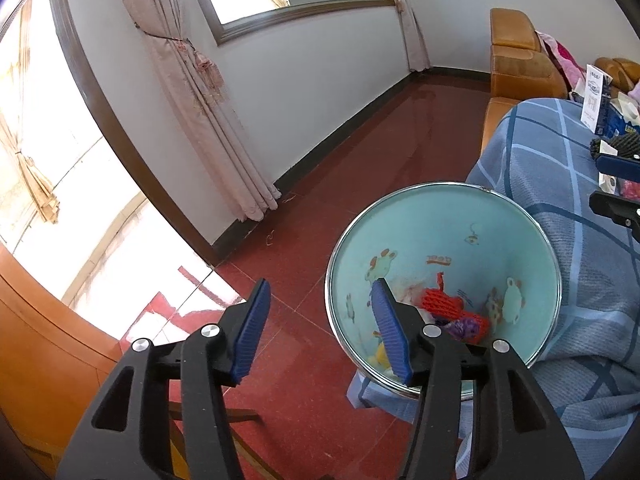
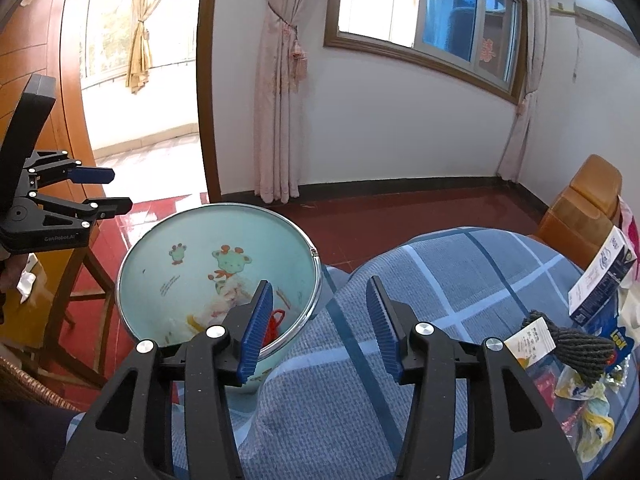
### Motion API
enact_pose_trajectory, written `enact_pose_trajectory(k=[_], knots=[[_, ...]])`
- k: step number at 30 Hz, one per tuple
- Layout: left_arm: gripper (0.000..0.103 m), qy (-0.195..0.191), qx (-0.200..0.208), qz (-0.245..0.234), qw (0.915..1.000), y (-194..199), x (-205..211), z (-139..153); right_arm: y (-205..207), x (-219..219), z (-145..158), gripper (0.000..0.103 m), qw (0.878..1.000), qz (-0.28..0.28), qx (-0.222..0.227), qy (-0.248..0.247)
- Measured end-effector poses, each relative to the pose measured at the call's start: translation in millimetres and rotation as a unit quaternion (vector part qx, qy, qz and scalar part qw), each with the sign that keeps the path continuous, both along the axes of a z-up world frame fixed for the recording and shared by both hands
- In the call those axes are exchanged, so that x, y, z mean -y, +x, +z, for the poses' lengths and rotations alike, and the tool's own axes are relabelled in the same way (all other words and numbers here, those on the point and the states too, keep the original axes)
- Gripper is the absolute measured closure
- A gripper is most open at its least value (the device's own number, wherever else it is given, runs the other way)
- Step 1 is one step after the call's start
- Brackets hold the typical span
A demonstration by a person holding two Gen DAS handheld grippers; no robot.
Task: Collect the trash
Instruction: 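Grasp the white fruit jelly pouch with the left gripper while the right moves to the table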
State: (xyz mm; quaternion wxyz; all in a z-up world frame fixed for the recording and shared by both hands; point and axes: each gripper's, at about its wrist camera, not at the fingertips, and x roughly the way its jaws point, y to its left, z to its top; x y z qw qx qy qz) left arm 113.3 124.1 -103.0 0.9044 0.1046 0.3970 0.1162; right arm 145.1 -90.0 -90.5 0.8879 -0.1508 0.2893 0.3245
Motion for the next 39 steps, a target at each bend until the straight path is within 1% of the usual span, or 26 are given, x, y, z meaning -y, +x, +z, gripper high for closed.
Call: enact_pose_trajectory(k=[8, 17, 21, 24, 34, 39], knots=[[0.05, 0.001, -0.002, 0.0, 1.0, 0.3, 0.8, -1.1, -1.0, 1.6, 1.1, 0.05, 1.0, -0.002, 0.004, 0.002], [0.049, 0.0, -0.006, 0.001, 1.0, -0.1, -0.7, -2.4, -1.9, 2.8, 0.5, 0.05, 1.0, -0.006, 0.005, 0.001], [0.048, 0.0, -0.009, 0.001, 1.0, 0.1, -0.4, -4.3, -1.7, 5.2, 0.3, 0.05, 1.0, -0.009, 0.003, 0.003], [0.044, 0.001, -0.008, 0.001, 1.0, -0.2, -0.1, -4.6, -2.4, 6.3, 0.5, 0.049, 1.0, -0.01, 0.004, 0.003], [0.042, 0.0, -0.013, 0.001, 0.9999, 0.5, 1.2, -6.1, -3.9, 7.1, 0.1, 0.047, 1.0, -0.011, 0.004, 0.003], [0.041, -0.001, -0.015, 0.001, 0.9999, 0.8, 1.9, -6.9, -7.2, 9.9, 0.8, 0.047, 1.0, -0.021, 0.005, 0.002]])
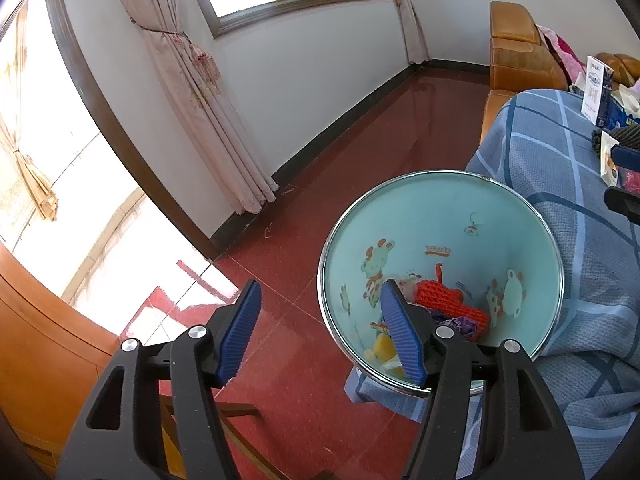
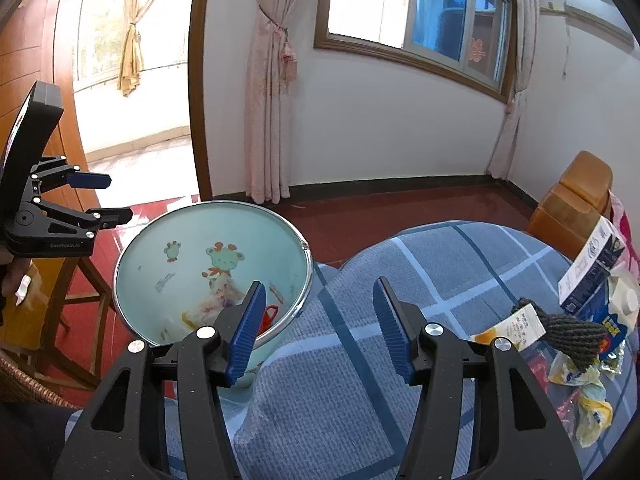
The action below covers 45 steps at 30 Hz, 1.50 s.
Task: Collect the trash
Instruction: 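Grasp the white fruit jelly pouch with the left gripper while the right moves to the table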
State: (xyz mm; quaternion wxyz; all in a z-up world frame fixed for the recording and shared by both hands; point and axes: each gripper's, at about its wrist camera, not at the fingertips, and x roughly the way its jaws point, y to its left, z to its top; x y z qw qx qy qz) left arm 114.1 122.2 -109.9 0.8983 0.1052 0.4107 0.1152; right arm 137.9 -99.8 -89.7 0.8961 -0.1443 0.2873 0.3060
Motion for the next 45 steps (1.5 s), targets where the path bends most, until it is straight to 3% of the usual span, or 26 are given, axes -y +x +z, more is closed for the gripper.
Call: enact_pose_trajectory(k=[9, 21, 27, 33, 42, 45], knots=[[0.038, 0.004, -0.007, -0.028, 0.9996, 2.5, 23.6, -5.1, -3.6, 36.0, -2.1, 0.045, 0.999, -0.052, -0.007, 0.013], [0.035, 0.005, -0.006, -0.105, 0.9945, 15.5, 96.7, -3.6, -14.8, 157.0, 2.4, 0.041, 0.978, -0.197, -0.03, 0.059], [0.035, -0.003, 0.001, -0.145, 0.9894, 25.2, 145.1, -0.4, -24.5, 223.3, -3.6, 0.039, 0.957, -0.278, -0.037, 0.071], [0.034, -0.018, 0.01, -0.187, 0.9821, 46.6, 206.2, 2.0, -33.3, 291.9, -15.3, 0.039, 0.925, -0.362, -0.054, 0.101], [0.034, -0.019, -0.008, -0.229, 0.9732, 86.3, 282.2, -19.7, -47.4, 352.5, -30.5, 0.039, 0.886, -0.443, -0.067, 0.118], [0.034, -0.02, -0.014, -0.236, 0.9715, 96.0, 296.7, -25.5, -49.7, 362.3, -36.0, 0.039, 0.881, -0.45, -0.073, 0.126]])
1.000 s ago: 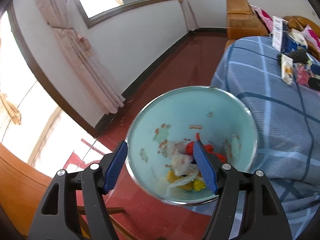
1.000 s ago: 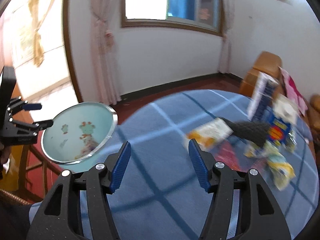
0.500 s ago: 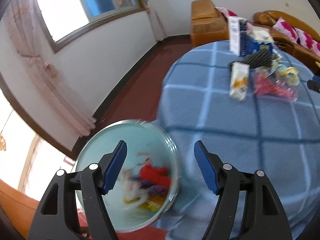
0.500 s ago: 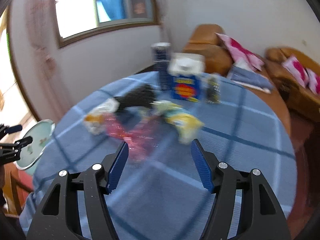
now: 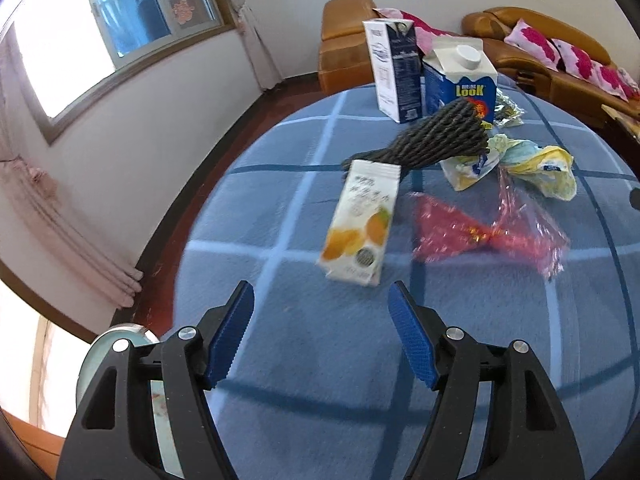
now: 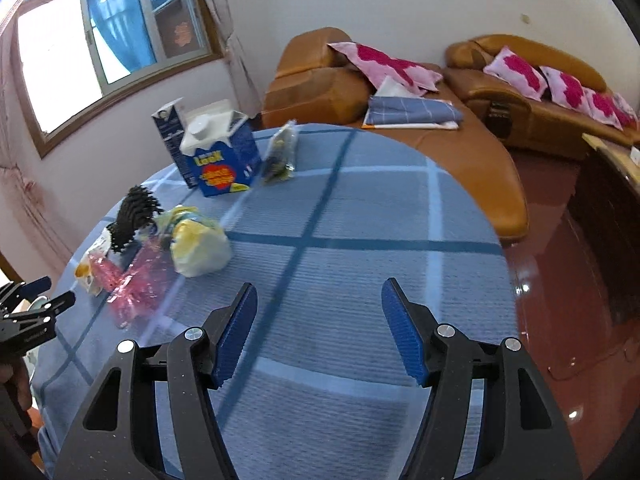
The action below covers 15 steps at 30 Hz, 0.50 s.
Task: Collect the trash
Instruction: 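Grasp the white fruit jelly pouch with the left gripper while the right moves to the table, then carry the pouch over the bin with the left gripper while the right grasps the pink plastic bag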
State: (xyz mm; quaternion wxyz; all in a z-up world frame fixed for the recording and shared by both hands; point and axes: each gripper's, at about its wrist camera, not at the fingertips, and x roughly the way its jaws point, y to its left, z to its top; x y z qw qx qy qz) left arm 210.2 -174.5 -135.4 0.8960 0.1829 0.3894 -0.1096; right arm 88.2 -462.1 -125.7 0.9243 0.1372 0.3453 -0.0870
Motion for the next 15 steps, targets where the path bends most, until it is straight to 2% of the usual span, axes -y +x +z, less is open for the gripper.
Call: enact_pose_trajectory(k=[3, 5, 7, 10, 15], knots=[[0.034, 0.004, -0.009, -0.011, 0.9999, 9.8, 11.5, -7.8, -1.9, 3.5, -1.4, 0.038, 1.0, 0.0, 0.003, 0.009], [0.041, 0.003, -0.024, -0.017, 0.9996, 16.9, 16.7, -14.9, -1.5, 1.6, 0.2, 0.036, 1.0, 0.002, 0.007, 0.008], [0.065, 0.003, -0.037, -0.023, 0.9991, 19.9, 17.9, -19.2, 0.9, -0.9, 0.6, 0.035, 1.0, 0.004, 0.008, 0.01], [0.086, -0.007, -0.048, -0.029, 0.9984, 19.5, 14.0, -19.6, 3.1, -7.8, 2.6, 0.035, 1.0, 0.009, 0.01, 0.016], [0.092, -0.011, -0.051, -0.039, 0.9979, 10.8, 1.6, -14.8, 10.0, -29.2, 7.3, 0.035, 0.999, 0.029, 0.012, 0.025]])
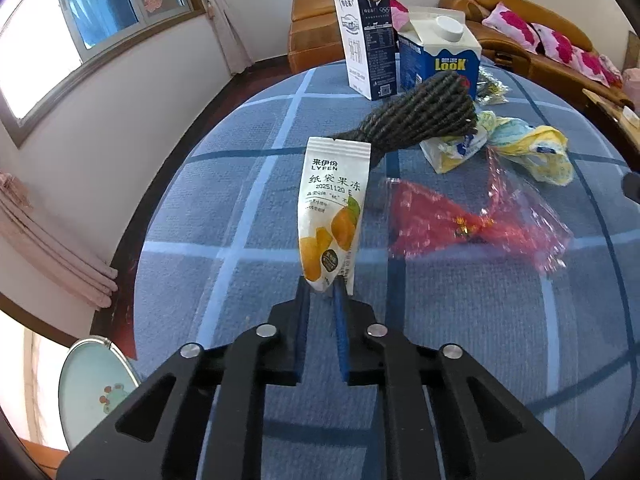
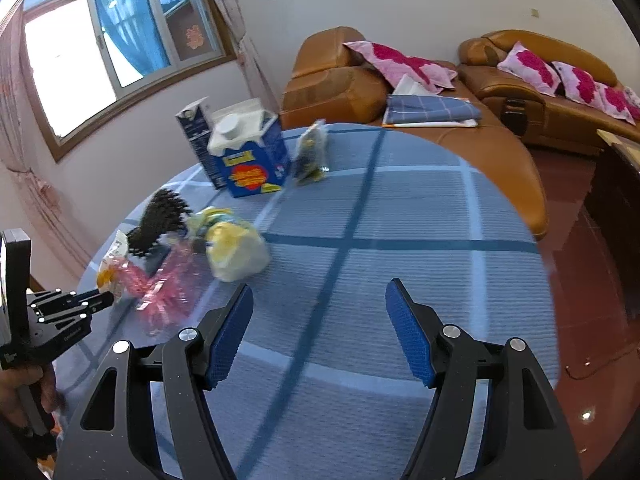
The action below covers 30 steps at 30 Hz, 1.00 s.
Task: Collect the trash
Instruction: 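Carry the pouch over the bin with the left gripper while the right grasps the pink plastic bag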
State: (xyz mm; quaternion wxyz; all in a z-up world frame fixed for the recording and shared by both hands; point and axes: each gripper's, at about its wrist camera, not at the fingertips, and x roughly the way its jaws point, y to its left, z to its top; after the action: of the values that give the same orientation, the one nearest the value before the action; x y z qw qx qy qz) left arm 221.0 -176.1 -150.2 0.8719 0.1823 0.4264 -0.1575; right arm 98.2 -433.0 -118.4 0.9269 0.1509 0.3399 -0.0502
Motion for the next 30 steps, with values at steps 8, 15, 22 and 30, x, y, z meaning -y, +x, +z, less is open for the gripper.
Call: enact_pose_trajectory(k=[8, 15, 22, 30], knots=[[0.092, -0.007, 0.011, 0.012, 0.9998, -36.4, -57.9, 21.1, 20.7, -57.5, 11.8, 0.035, 0.998, 0.054, 0.004, 0.006], [0.092, -0.006, 0.01, 0.057, 0.9983, -59.5, -130.2, 25.7, 43.9, -94.7, 1.0, 0.035, 0.996, 0.073, -0.024, 0.038], [0.092, -0.016, 0.008, 0.077, 0.9968, -68.7, -162.7, 21.7, 53.1, -101.4, -10.1, 0.053, 0.996, 0.04, -0.056, 0.048], [0.092, -0.022, 0.015, 0.086, 0.9959, -73.4, -175.1, 27.1, 58.6, -116.1, -16.2, 0.093, 0.993, 0.089, -0.062, 0.04]])
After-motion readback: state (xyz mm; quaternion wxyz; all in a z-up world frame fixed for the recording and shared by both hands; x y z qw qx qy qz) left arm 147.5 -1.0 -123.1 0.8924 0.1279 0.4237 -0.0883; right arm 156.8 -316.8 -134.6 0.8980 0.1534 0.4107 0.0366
